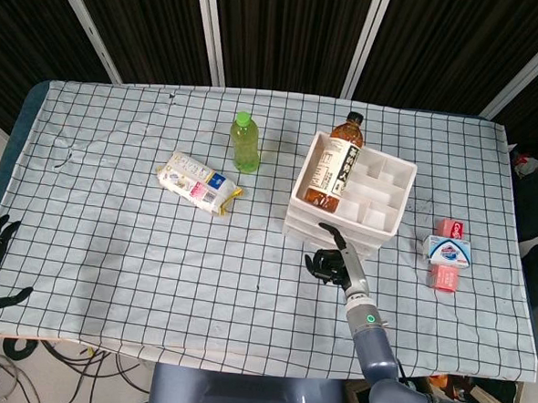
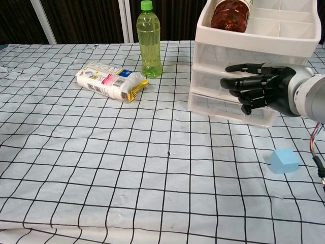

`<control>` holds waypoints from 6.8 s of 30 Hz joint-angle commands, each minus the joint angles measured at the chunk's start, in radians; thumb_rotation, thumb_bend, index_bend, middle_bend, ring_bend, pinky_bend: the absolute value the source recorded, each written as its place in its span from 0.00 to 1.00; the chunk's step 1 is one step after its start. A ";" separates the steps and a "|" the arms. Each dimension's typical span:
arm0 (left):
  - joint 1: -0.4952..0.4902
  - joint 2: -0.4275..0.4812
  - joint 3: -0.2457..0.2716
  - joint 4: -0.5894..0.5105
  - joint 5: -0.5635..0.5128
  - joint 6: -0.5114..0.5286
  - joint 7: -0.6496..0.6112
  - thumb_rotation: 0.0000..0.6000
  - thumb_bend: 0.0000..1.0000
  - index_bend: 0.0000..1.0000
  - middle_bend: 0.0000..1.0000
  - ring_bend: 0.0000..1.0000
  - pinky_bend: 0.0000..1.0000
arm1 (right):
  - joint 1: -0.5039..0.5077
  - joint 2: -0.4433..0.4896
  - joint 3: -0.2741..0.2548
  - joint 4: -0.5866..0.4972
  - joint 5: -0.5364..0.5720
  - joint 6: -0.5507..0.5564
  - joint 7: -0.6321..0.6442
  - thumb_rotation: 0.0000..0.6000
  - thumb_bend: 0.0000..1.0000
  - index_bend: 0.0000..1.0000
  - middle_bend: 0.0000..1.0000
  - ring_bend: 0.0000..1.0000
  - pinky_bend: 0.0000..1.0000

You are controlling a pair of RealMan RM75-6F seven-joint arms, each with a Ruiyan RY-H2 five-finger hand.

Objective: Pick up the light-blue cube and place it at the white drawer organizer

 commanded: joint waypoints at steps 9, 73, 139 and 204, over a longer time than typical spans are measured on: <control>0.002 0.001 0.001 0.000 0.001 0.003 -0.002 1.00 0.01 0.00 0.00 0.00 0.00 | 0.000 0.004 0.002 -0.004 0.003 -0.005 0.000 1.00 0.36 0.10 0.76 0.83 0.75; 0.003 -0.002 0.000 0.000 0.008 0.011 0.003 1.00 0.01 0.00 0.00 0.00 0.00 | -0.070 0.141 -0.146 -0.210 -0.125 -0.043 -0.027 1.00 0.36 0.08 0.75 0.82 0.75; 0.004 -0.014 -0.007 0.029 0.059 0.061 -0.055 1.00 0.02 0.00 0.00 0.00 0.00 | -0.031 0.253 -0.216 -0.240 -0.237 0.162 -0.390 1.00 0.36 0.06 0.75 0.82 0.75; 0.007 -0.023 0.004 0.023 0.076 0.065 -0.031 1.00 0.02 0.00 0.00 0.00 0.00 | -0.339 0.727 -0.467 -0.175 -0.771 0.167 0.031 1.00 0.18 0.12 0.75 0.83 0.75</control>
